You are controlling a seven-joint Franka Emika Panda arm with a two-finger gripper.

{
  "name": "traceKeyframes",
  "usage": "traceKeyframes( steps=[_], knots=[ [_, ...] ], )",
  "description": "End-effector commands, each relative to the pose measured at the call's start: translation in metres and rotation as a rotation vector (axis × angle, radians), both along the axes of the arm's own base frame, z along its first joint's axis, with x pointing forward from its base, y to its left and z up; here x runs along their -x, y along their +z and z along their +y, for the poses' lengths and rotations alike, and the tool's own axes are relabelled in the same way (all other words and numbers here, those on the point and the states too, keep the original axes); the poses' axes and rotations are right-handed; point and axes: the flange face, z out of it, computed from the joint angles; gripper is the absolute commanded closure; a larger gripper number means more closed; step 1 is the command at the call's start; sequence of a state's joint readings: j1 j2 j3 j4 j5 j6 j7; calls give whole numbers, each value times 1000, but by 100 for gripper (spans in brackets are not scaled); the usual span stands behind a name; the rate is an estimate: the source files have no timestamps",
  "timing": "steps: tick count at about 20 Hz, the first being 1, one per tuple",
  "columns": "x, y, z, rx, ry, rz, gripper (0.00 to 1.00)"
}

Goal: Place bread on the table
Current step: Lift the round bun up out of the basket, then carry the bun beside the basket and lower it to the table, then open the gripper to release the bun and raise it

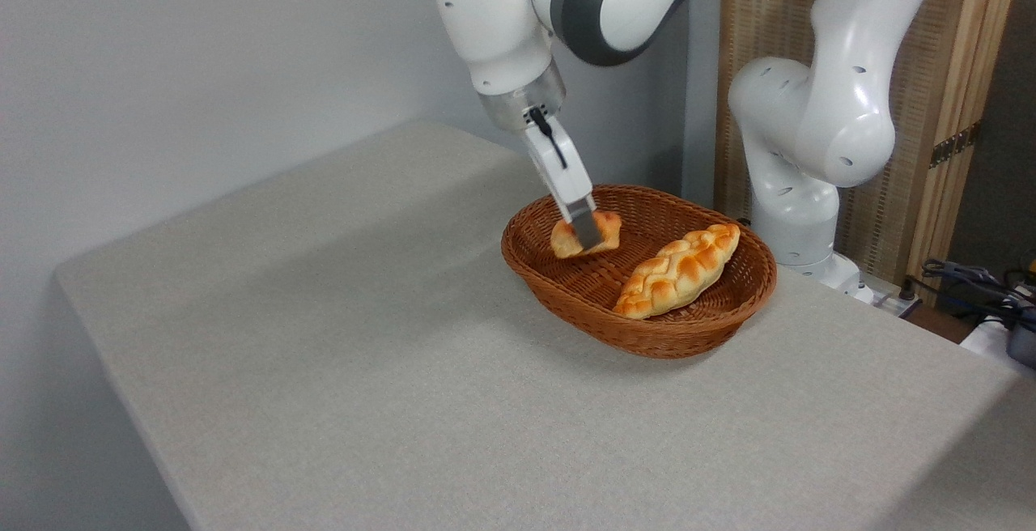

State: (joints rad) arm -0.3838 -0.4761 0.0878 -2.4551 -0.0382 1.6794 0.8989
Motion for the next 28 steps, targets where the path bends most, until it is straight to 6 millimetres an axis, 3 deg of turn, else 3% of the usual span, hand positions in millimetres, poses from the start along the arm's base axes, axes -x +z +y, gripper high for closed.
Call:
traceKeyframes(
  steps=[1,4,8,11,13,16,18,20,21,28],
  knots=[
    [-24,46,32,68,72,-11,78],
    [-42,63,34,116,107,-37,77],
    [-94,76,18,172,156,-133,77],
    [-134,55,-8,209,164,-272,75],
    [-154,24,-34,200,143,-321,75],
    [-169,5,-44,198,143,-378,72],
    [-174,-2,-46,194,143,-395,63],
    [-177,-4,-47,195,145,-411,26],
    [-178,-5,-46,191,141,-415,0],
    [-178,-3,-46,190,138,-422,0]
  ],
)
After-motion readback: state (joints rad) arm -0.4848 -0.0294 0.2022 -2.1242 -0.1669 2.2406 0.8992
